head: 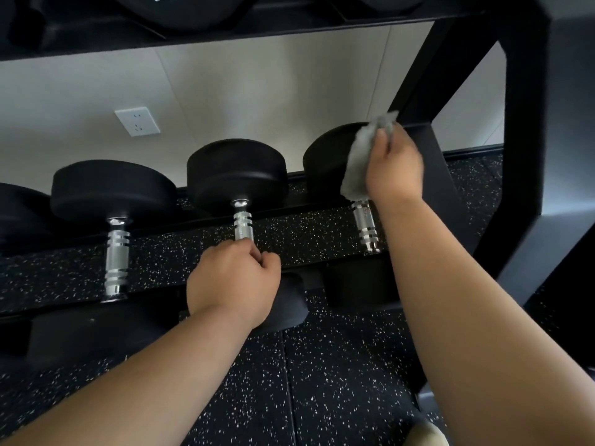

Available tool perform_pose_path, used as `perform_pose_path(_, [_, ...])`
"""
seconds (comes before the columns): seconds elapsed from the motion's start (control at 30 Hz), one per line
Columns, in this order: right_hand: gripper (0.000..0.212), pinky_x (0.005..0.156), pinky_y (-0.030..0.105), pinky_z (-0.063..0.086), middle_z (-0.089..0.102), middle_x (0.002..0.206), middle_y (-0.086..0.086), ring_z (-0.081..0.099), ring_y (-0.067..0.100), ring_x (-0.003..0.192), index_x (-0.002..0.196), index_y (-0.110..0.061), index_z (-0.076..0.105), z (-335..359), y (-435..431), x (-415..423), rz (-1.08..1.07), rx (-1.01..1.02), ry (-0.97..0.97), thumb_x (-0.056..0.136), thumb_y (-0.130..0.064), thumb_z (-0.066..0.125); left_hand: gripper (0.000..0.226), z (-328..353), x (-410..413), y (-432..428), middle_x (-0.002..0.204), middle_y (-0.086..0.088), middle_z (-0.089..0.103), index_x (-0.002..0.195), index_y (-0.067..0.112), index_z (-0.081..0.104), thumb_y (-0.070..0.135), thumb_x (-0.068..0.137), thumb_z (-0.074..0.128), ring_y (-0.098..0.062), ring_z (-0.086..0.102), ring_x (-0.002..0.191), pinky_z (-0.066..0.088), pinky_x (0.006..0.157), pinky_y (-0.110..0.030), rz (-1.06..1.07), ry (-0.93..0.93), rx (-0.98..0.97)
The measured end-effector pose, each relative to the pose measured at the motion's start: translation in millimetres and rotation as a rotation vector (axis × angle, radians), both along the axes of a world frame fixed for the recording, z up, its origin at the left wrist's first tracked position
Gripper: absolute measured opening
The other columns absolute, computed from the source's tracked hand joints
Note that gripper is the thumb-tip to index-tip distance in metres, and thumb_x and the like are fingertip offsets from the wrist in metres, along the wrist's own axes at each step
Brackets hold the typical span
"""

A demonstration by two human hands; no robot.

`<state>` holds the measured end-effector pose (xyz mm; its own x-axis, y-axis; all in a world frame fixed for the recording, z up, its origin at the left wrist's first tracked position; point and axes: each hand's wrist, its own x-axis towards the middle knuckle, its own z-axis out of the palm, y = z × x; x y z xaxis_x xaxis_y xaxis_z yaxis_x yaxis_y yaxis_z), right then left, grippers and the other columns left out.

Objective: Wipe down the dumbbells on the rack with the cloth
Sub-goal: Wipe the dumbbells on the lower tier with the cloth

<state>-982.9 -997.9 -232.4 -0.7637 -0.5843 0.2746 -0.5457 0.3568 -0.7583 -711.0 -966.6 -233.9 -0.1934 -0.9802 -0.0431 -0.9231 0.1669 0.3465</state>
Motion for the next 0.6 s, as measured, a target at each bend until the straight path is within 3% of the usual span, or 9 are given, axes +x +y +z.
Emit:
perform_pose_path(0.07, [0.043, 0.082, 0.027, 0.044, 0.061, 0.107, 0.0, 0.064, 0.024, 0.111, 0.131, -0.012, 0.06, -2.2, 5.6, -9.8, -0.125, 0.035, -0.215, 0.112, -0.038, 0.032, 0.027, 0.6, -0.2, 0.0, 0.085, 0.009, 0.063, 0.082, 0.029, 0.068, 0.045, 0.096, 0.051, -0.02, 0.057, 0.085, 0.05, 0.066, -0.035, -0.001, -0.004, 0.001])
perform_pose_path(0.1, [0.044, 0.081, 0.026, 0.041, 0.062, 0.108, 0.001, 0.063, 0.025, 0.111, 0.132, -0.011, 0.059, -4.0, 7.0, -12.2, -0.141, 0.055, -0.24, 0.112, -0.038, 0.031, 0.027, 0.8, -0.4, -0.1, 0.085, 0.009, 0.063, 0.082, 0.029, 0.068, 0.045, 0.096, 0.051, -0.019, 0.057, 0.085, 0.05, 0.065, -0.035, 0.002, -0.005, 0.002])
perform_pose_path(0.2, [0.046, 0.102, 0.035, 0.046, 0.058, 0.139, 0.012, 0.056, 0.029, 0.128, 0.139, -0.011, 0.057, -6.5, 5.2, 0.1, 0.014, 0.092, 0.052, 0.11, -0.039, 0.034, 0.027, 0.6, -0.6, -0.3, 0.085, 0.009, 0.063, 0.081, 0.029, 0.068, 0.046, 0.096, 0.052, -0.019, 0.057, 0.085, 0.05, 0.065, -0.035, 0.003, 0.0, 0.003])
perform_pose_path(0.27, [0.049, 0.12, 0.049, 0.034, 0.043, 0.158, 0.014, 0.039, 0.034, 0.145, 0.143, -0.014, 0.055, -11.3, 4.1, 10.6, 0.177, 0.135, 0.337, 0.106, -0.042, 0.039, 0.027, 0.8, -0.5, -0.1, 0.084, 0.009, 0.063, 0.081, 0.029, 0.068, 0.046, 0.096, 0.052, -0.02, 0.057, 0.084, 0.052, 0.065, -0.035, 0.0, 0.005, 0.003])
perform_pose_path(0.37, [0.056, 0.126, 0.046, 0.021, 0.032, 0.166, 0.004, 0.024, 0.029, 0.154, 0.151, -0.019, 0.049, -7.0, 6.6, 10.7, 0.247, 0.163, 0.405, 0.104, -0.049, 0.046, 0.028, 2.7, 0.0, 1.3, 0.081, 0.011, 0.062, 0.08, 0.029, 0.068, 0.046, 0.096, 0.052, -0.019, 0.057, 0.083, 0.05, 0.064, -0.034, -0.002, 0.009, 0.006])
perform_pose_path(0.43, [0.055, 0.124, 0.045, 0.029, 0.042, 0.16, 0.006, 0.036, 0.028, 0.149, 0.15, -0.017, 0.049, -5.7, 5.8, 4.9, 0.179, 0.075, 0.235, 0.105, -0.049, 0.045, 0.027, 3.2, -0.3, 1.2, 0.08, 0.011, 0.061, 0.081, 0.03, 0.068, 0.046, 0.096, 0.052, -0.018, 0.057, 0.082, 0.049, 0.064, -0.033, -0.002, 0.013, 0.001])
perform_pose_path(0.53, [0.05, 0.104, 0.041, 0.049, 0.063, 0.133, 0.011, 0.061, 0.03, 0.123, 0.143, -0.016, 0.053, -1.2, -2.1, -9.1, -0.059, 0.065, -0.254, 0.109, -0.047, 0.033, 0.027, 2.6, -0.3, 0.9, 0.08, 0.011, 0.062, 0.081, 0.03, 0.067, 0.046, 0.096, 0.052, -0.017, 0.057, 0.083, 0.049, 0.063, -0.033, -0.008, 0.011, -0.002])
perform_pose_path(0.6, [0.053, 0.095, 0.035, 0.046, 0.062, 0.134, 0.014, 0.06, 0.032, 0.124, 0.143, -0.011, 0.051, -2.6, 1.2, -16.2, -0.16, 0.117, -0.439, 0.111, -0.048, 0.029, 0.027, 1.8, 0.7, 0.8, 0.081, 0.011, 0.062, 0.08, 0.03, 0.067, 0.046, 0.096, 0.052, -0.017, 0.057, 0.083, 0.047, 0.062, -0.032, -0.004, 0.006, -0.005])
